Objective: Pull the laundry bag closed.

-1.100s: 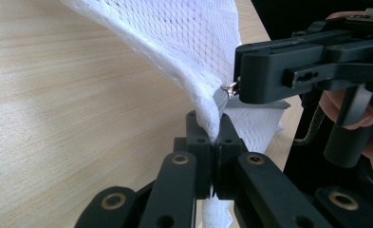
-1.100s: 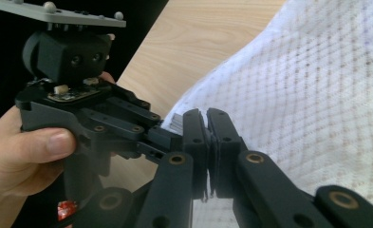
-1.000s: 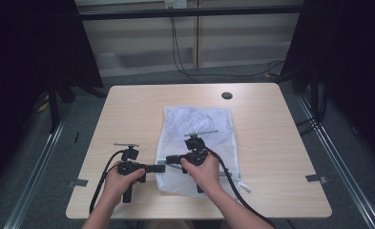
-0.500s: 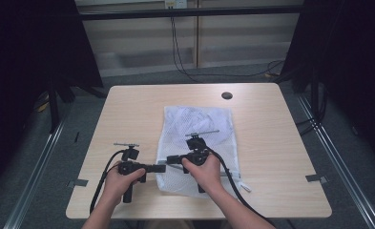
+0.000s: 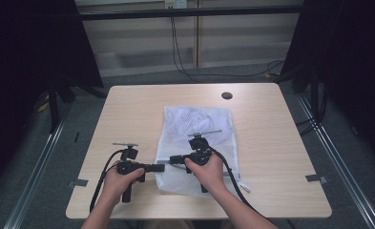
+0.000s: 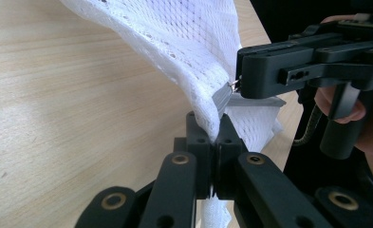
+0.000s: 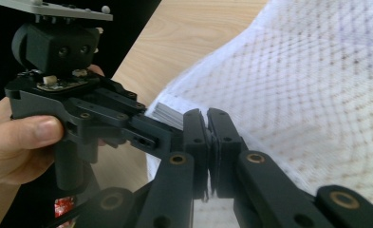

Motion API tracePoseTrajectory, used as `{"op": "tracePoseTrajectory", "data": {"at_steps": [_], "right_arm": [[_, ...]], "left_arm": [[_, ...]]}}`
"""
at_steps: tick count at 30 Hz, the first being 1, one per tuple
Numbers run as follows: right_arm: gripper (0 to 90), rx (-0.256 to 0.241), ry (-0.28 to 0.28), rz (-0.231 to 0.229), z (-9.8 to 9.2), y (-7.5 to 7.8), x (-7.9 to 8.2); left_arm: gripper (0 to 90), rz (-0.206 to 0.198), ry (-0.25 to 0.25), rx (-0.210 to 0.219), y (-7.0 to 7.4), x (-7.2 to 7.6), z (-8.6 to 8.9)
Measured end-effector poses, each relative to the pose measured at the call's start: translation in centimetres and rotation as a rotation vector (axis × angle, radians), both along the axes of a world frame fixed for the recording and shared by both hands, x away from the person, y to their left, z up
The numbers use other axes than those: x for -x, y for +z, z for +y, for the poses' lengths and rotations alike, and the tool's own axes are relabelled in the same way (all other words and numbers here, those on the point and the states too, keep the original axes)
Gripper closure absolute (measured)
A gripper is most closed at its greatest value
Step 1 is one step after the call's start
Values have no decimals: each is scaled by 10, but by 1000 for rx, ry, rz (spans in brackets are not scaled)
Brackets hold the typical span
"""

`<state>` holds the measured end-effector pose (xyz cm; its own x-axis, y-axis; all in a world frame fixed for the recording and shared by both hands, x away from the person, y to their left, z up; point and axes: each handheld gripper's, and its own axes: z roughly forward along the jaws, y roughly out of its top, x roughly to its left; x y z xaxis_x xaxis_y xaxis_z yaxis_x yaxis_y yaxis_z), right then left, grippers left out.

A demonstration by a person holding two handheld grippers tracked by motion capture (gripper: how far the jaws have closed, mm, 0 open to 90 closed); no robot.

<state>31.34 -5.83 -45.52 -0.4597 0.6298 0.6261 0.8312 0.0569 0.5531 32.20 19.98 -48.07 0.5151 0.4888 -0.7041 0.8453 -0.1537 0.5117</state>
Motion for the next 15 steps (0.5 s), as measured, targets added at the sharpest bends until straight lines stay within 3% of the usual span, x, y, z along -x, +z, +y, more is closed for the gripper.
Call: {"op": "tracePoseTrajectory", "data": {"at_steps": [15], "right_arm": [[877,-5,-2,0,-6,0,1]], "left_arm": [[884,8,6,10,0,1,-1]]}}
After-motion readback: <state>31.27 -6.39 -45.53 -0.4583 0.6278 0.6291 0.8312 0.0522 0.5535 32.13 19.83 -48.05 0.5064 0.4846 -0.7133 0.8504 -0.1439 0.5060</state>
